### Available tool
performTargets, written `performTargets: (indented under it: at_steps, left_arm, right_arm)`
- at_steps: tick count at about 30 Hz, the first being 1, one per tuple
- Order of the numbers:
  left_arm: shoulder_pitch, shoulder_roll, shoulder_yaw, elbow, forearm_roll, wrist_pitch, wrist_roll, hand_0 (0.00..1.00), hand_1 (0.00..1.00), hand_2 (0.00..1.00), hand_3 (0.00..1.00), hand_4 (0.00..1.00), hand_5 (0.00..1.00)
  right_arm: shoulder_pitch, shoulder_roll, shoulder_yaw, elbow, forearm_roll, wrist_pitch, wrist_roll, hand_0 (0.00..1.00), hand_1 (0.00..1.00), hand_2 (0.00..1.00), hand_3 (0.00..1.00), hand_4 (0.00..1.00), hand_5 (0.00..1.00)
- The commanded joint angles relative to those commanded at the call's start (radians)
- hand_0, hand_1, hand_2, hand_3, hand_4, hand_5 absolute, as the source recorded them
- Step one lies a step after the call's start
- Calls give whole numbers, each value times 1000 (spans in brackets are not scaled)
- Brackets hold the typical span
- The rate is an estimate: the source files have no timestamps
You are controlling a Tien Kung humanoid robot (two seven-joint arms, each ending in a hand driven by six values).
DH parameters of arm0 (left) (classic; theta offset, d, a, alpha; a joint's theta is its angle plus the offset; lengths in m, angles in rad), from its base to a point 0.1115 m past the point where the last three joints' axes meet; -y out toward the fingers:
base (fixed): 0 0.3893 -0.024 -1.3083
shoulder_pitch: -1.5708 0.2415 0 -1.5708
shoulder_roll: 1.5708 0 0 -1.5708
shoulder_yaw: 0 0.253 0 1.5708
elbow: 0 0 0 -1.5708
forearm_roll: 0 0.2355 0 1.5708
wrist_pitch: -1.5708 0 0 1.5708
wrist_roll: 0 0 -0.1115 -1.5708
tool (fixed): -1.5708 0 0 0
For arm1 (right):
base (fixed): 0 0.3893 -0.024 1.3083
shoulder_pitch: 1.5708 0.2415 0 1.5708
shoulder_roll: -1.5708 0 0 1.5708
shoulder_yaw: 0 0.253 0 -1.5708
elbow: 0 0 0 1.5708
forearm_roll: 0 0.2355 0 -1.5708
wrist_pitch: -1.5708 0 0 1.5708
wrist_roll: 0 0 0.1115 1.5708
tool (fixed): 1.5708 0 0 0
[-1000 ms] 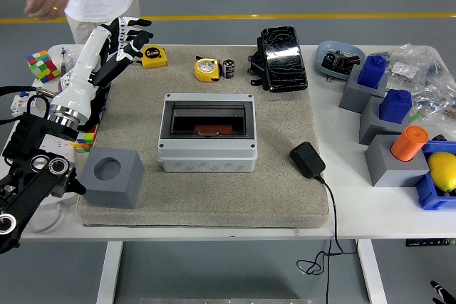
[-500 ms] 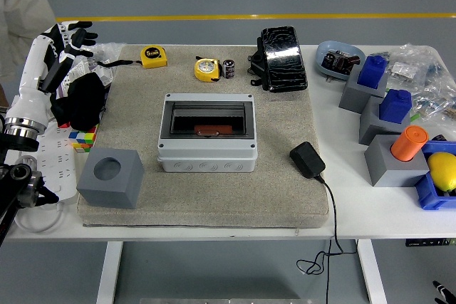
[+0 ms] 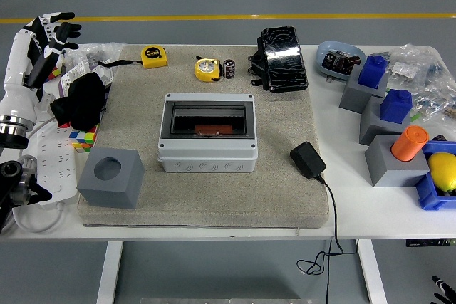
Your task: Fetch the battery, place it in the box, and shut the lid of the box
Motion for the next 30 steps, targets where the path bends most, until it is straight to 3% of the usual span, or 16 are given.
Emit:
performTargets:
  at_steps: [30]
  left_arm:
    - [7,-24,-39,-3,17,-33,25,487,624,638,684,998,868]
  right_arm:
    - [-20,11,38,0,-14,4,6,661,671,676,556,964,466]
